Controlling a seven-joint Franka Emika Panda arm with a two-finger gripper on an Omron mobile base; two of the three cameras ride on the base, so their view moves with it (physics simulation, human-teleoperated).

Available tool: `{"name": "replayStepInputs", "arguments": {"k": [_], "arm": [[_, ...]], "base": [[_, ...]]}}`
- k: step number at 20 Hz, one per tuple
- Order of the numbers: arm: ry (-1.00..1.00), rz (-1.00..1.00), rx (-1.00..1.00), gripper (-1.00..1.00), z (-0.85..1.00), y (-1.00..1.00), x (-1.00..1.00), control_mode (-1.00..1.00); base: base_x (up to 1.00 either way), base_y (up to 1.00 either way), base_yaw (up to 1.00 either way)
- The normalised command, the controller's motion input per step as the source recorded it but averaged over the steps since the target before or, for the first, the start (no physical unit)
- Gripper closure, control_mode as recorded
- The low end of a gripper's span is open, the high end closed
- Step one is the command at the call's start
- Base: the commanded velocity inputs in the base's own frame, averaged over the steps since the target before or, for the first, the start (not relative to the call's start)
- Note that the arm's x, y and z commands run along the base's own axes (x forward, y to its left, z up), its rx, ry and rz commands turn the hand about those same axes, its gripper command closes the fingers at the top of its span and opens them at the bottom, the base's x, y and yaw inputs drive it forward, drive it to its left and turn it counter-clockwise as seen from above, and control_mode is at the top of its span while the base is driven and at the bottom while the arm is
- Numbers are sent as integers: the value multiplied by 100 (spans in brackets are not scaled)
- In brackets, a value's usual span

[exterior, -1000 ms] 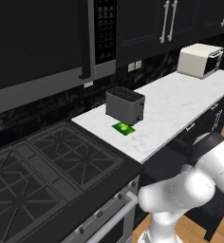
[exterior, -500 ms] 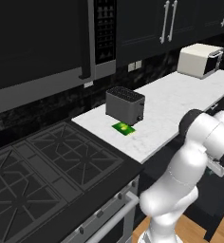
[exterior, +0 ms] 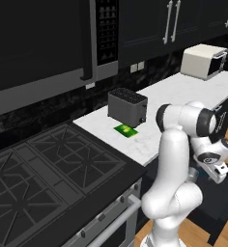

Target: Pick the measuring cup from the drawer and place it on the counter.

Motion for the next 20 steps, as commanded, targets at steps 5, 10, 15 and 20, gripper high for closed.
{"name": "replayStepInputs", "arguments": {"k": [5,10,15,20], "arm": [[0,-12,4,-100,-9,-42,9,-100],[0,-11,2,-100,-4,-9,31,-100],[0,-8,0,-100,-18,0,37,-100],[0,-8,0,-100,-25,0,22,-100]], "base": [[0,0,0],[0,0,0],[0,0,0],[0,0,0]]}}
